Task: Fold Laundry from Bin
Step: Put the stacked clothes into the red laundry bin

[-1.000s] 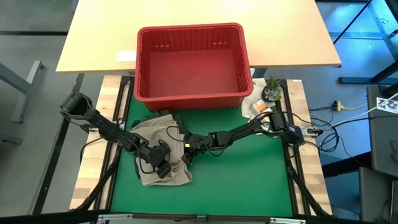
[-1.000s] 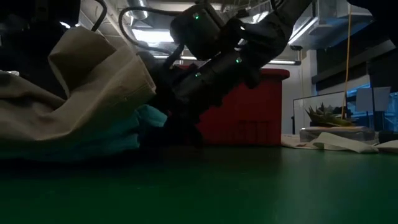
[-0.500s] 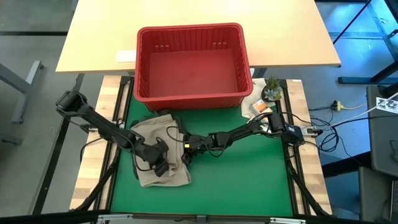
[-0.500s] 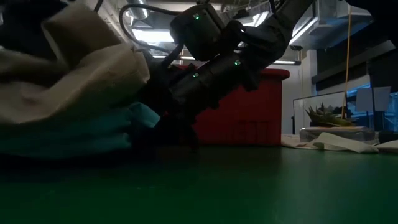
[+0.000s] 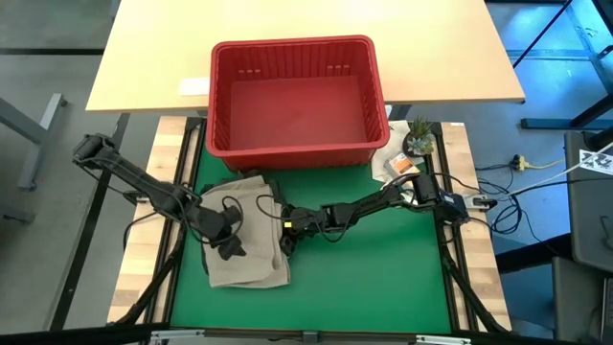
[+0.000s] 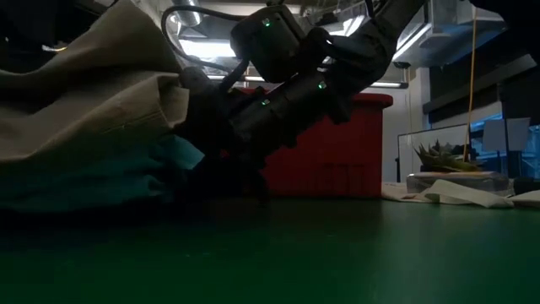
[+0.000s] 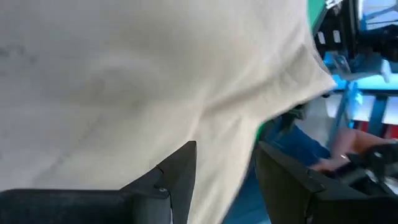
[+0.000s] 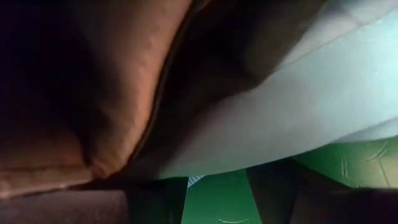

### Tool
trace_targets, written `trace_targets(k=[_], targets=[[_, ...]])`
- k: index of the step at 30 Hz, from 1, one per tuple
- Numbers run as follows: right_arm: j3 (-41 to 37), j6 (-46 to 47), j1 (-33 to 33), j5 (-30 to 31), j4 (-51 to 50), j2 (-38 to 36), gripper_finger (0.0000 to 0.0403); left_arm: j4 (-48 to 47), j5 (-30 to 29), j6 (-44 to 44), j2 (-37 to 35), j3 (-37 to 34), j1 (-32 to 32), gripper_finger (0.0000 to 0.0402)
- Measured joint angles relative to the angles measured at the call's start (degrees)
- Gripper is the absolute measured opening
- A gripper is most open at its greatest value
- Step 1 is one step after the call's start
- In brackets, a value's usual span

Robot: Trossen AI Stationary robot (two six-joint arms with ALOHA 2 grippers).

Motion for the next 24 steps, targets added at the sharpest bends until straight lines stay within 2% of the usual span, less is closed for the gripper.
trace_targets(k=[4, 9, 12, 15, 21, 24], targets=[[0.0, 0.0, 0.0, -0.1, -0.1, 0.0, 0.0152, -2.1, 4.0, -2.5, -3.0, 0.1, 0.0, 0.0156], [-0.1, 0.0, 0.0, -0.1, -0.2, 0.0, 0.0152, -11.5, 14.1, -16.2, -4.3, 0.1, -1.1, 0.0156], [-0.1, 0.0, 0.0, -0.1, -0.2, 0.0, 0.0152, -17.0, 16.6, -24.3, -4.1, 0.1, -3.0, 0.0156], [-0.1, -0.2, 0.0, -0.1, -0.2, 0.0, 0.0152, -20.8, 15.4, -32.9, -4.0, 0.1, -5.1, 0.0156], [-0.2, -1.1, 0.0, -0.1, 0.0, 0.0, 0.0152, -27.4, 4.6, -45.5, -4.0, 0.1, -8.5, 0.0156], [-0.2, -1.1, 0.0, -0.1, 0.1, 0.0, 0.0152, -31.1, 2.5, -50.5, -3.4, 0.1, -9.2, 0.0156]])
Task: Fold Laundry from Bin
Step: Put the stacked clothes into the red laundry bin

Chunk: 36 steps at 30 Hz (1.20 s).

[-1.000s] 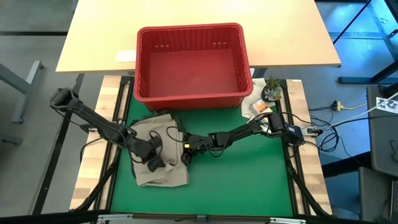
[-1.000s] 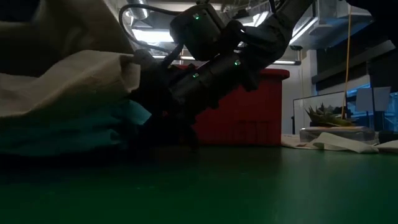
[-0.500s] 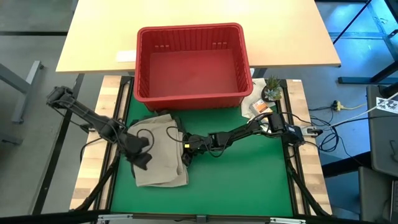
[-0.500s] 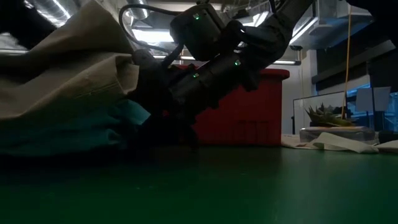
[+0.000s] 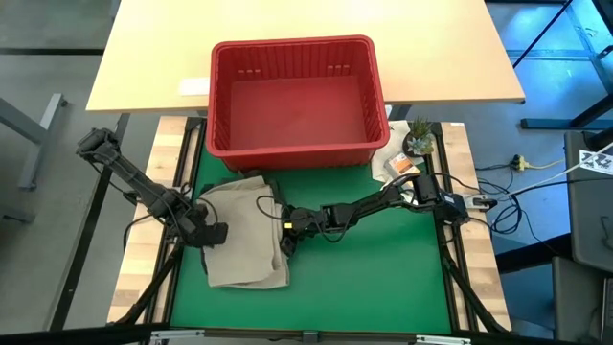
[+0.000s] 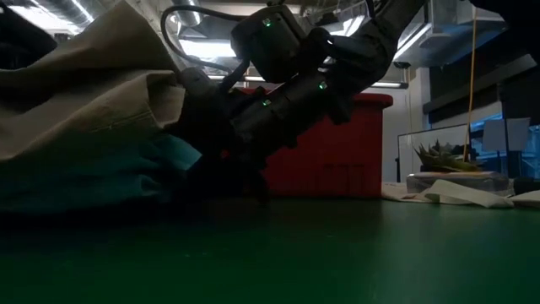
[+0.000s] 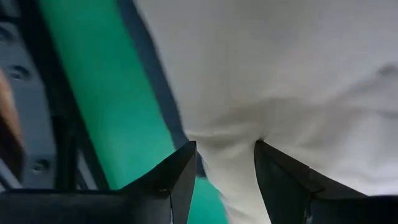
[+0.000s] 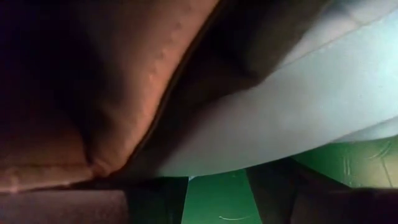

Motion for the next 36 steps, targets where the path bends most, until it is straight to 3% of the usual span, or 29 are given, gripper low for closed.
trace_targets(k=[23, 36], targets=[[-0.1, -1.5, 0.0, 0.0, 1.2, 0.1, 0.0152, -4.7, -3.2, -2.2, 17.0, 0.0, -0.4, 0.0156], [-0.1, -2.1, 0.0, -0.1, 1.2, 0.1, 0.0152, -4.8, -3.1, -2.2, 21.7, 0.2, -0.4, 0.0156]])
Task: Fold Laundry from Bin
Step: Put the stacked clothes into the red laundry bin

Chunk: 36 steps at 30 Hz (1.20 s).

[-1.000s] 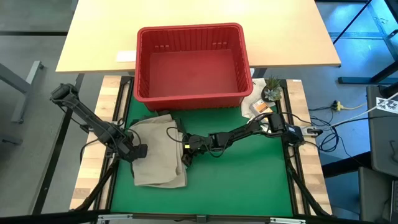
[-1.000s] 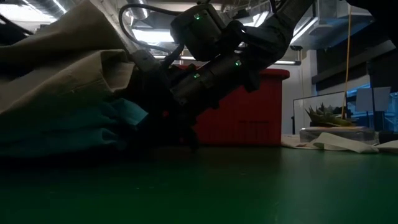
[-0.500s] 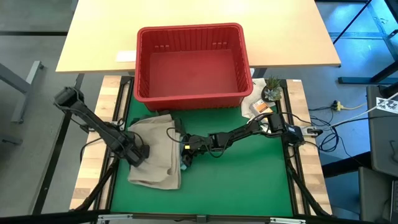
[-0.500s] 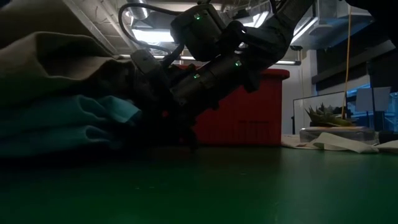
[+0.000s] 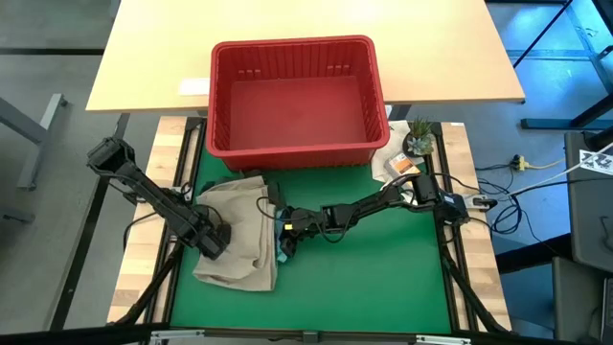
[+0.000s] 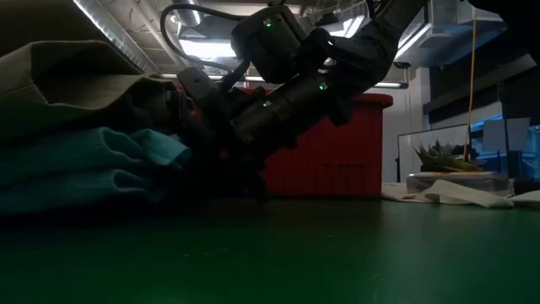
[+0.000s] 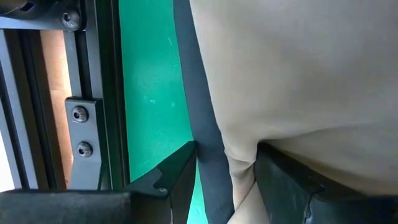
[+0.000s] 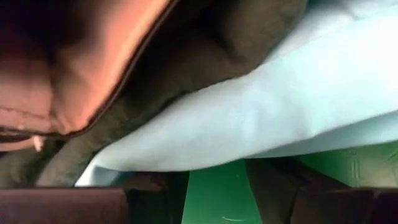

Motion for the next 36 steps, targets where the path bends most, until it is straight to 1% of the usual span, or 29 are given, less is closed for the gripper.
trace_targets(k=[7, 11, 16, 22, 28, 34, 36], targets=[[0.0, -0.1, -0.1, -5.1, 3.7, 0.2, 0.0152, 0.6, -0.4, 0.0, 1.4, 0.0, 0.0, 0.0156], [0.0, 2.0, 0.0, -7.5, 6.8, 0.3, 0.0152, 1.6, -0.6, 0.0, 1.5, -0.1, 0.0, 0.0156], [0.0, 5.8, 0.0, -7.3, 7.8, 0.3, 0.0152, 2.0, -0.6, 0.0, 1.5, -0.1, 0.0, 0.0156], [0.0, 9.9, 0.0, -5.1, 8.0, 0.2, 0.0152, 2.5, -0.7, 1.8, 1.5, -0.1, 0.0, 0.0156], [0.1, 14.3, 0.0, -4.6, 7.8, 0.1, 0.0152, 2.7, -0.6, 2.0, 1.5, -0.2, 0.0, 0.0156], [0.2, 18.1, -0.1, -6.5, 6.2, -0.1, 0.0152, 2.9, 0.1, 2.1, 1.5, -0.2, 0.0, 0.0156], [0.3, 19.2, -0.1, -6.6, 4.9, -0.2, 0.0152, 2.9, 0.2, 3.5, 1.5, -0.2, 0.0, 0.0156]])
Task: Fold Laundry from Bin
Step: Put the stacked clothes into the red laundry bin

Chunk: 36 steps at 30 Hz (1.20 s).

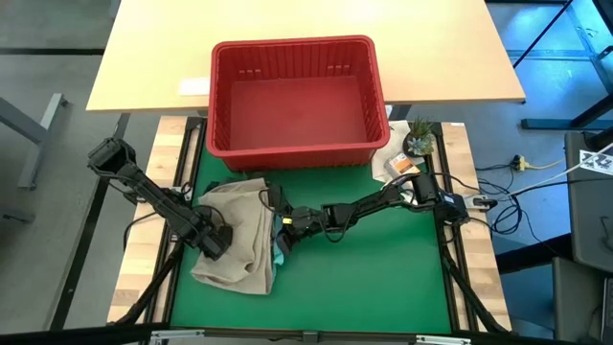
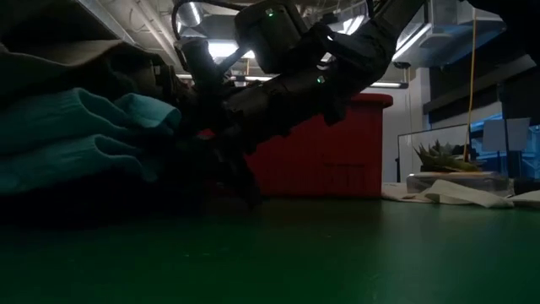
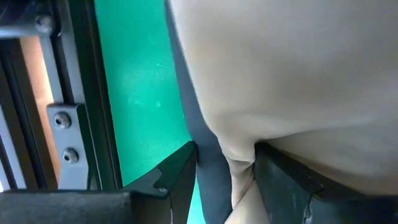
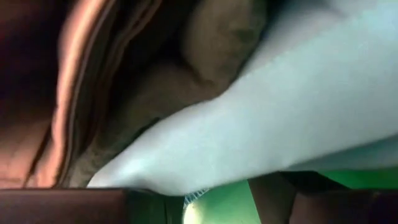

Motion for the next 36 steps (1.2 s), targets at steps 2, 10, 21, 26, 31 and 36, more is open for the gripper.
trace_targets(k=[2, 10, 21, 26, 31, 36], targets=[[0.0, 1.2, 0.0, -0.2, -1.6, 0.0, 0.0152, 0.0, 0.0, 2.0, 0.0, 0.0, 0.0, 0.0156], [-0.1, 6.1, 0.0, -1.9, -10.3, -2.7, 0.0152, 0.2, 0.2, 3.2, 0.0, 0.0, 0.0, 0.0156], [3.5, 5.6, 0.1, 7.2, -26.6, -5.1, 0.0152, 0.1, -0.2, 3.3, 0.0, 0.0, 0.0, 0.0156], [3.9, 3.6, 0.1, 6.8, -25.7, -4.5, 0.0152, 1.2, -0.4, 4.8, 0.0, -0.1, 0.0, 0.0156], [3.9, 2.4, 0.1, 6.6, -26.0, -4.7, 0.0152, 5.6, -0.7, 4.9, 0.0, 0.0, 0.8, 0.0156], [3.9, 2.4, 0.1, 6.2, -26.0, -4.7, 0.0152, 10.4, -2.3, 6.8, 0.0, -0.1, 2.6, 0.0156]])
